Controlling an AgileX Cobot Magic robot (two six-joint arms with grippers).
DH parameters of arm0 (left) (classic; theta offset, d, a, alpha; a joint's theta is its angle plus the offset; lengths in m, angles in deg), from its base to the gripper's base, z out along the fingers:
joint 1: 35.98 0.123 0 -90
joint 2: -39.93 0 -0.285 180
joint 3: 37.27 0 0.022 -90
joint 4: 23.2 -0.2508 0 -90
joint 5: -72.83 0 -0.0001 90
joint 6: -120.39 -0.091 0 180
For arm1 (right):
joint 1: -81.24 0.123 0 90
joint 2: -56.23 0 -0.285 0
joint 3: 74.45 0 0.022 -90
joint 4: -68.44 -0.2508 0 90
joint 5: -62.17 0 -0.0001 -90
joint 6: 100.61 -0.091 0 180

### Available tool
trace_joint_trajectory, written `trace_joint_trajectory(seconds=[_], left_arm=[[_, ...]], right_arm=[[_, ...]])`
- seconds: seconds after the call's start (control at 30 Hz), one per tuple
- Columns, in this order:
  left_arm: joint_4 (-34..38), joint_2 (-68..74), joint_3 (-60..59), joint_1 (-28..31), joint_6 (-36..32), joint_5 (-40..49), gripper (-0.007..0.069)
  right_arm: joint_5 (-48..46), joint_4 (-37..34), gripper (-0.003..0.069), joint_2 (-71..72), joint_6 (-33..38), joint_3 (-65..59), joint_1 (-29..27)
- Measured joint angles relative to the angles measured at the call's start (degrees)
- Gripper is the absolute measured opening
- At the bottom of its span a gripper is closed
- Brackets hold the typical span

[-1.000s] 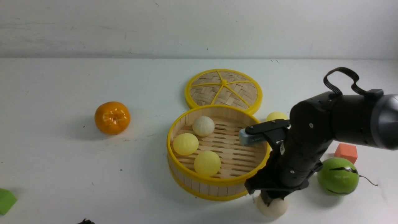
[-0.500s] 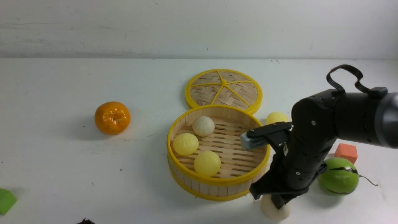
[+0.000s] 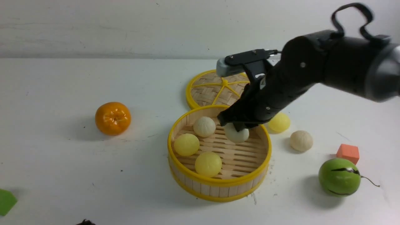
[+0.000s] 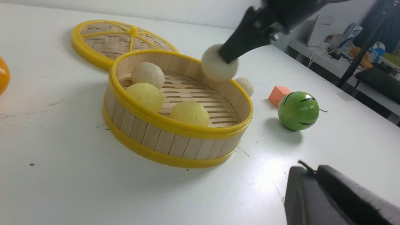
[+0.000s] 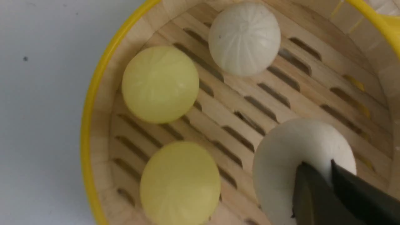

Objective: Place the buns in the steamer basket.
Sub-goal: Use the right arm to put the steamed stuffed bun into the steamer

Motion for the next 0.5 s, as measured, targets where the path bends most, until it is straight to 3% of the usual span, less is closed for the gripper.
trace_joint_trajectory(seconds=[0.33, 0.5], left_arm=[[0.0, 0.0, 0.0, 0.0, 0.0, 0.0, 0.0039], [0.0, 0.0, 0.0, 0.0, 0.0, 0.0, 0.0047]], right_arm=[[1.4, 2.5, 0.0029, -10.4, -1.5, 9.3, -1.7], [1.4, 4.0, 0.0097, -12.1, -5.3, 9.7, -2.4]])
